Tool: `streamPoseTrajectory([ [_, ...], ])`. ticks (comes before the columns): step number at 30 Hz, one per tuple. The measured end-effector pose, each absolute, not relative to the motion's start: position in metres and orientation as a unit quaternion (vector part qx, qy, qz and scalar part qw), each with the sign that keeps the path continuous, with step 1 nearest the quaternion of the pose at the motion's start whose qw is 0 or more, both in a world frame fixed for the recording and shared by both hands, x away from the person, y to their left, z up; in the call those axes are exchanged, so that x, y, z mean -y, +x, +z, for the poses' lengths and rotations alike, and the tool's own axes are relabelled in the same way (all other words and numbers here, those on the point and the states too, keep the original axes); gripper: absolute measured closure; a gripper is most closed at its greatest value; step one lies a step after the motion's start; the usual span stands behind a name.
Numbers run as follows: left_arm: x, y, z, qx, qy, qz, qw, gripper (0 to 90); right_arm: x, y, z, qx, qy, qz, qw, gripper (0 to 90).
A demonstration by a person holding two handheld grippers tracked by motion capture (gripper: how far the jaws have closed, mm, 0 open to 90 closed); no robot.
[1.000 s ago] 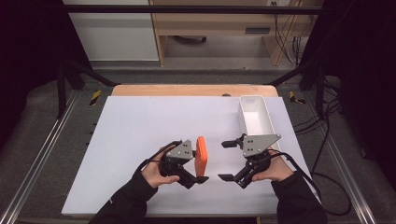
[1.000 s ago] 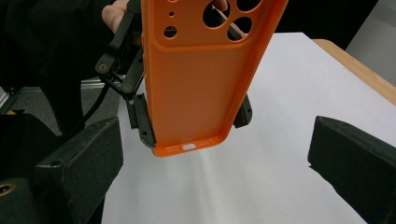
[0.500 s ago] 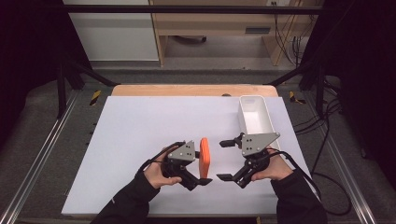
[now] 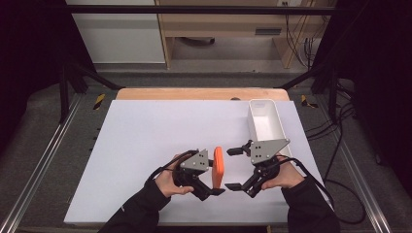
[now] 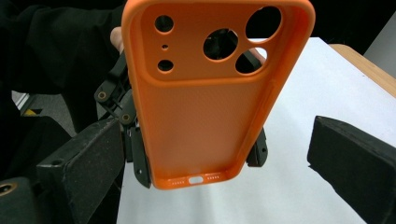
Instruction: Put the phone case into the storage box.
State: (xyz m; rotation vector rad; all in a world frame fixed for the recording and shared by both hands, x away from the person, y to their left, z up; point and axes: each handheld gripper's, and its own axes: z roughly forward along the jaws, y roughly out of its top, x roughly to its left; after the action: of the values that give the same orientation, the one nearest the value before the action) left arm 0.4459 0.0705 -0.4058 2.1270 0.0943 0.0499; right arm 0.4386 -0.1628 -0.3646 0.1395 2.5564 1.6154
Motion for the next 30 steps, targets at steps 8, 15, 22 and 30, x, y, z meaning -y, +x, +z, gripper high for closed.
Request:
streamPoseTrajectory([
  [8, -0.066, 0.445, -0.411, -0.035, 0.870, 0.018, 0.491, 15.5, 0.162, 0.438, -0.365, -0.842, 0.042, 0.535, 0.050, 4.2],
  [15, -0.061, 0.444, -0.413, -0.024, 0.874, 0.019, 0.485, 15.5, 0.160, 0.438, -0.367, -0.844, 0.039, 0.534, 0.044, 4.5],
  [22, -0.057, 0.443, -0.415, -0.020, 0.876, 0.019, 0.482, 15.5, 0.157, 0.437, -0.367, -0.846, 0.032, 0.531, 0.038, 5.2],
  [30, -0.053, 0.441, -0.417, -0.009, 0.879, 0.018, 0.476, 15.5, 0.154, 0.437, -0.371, -0.849, 0.024, 0.527, 0.028, 6.6],
])
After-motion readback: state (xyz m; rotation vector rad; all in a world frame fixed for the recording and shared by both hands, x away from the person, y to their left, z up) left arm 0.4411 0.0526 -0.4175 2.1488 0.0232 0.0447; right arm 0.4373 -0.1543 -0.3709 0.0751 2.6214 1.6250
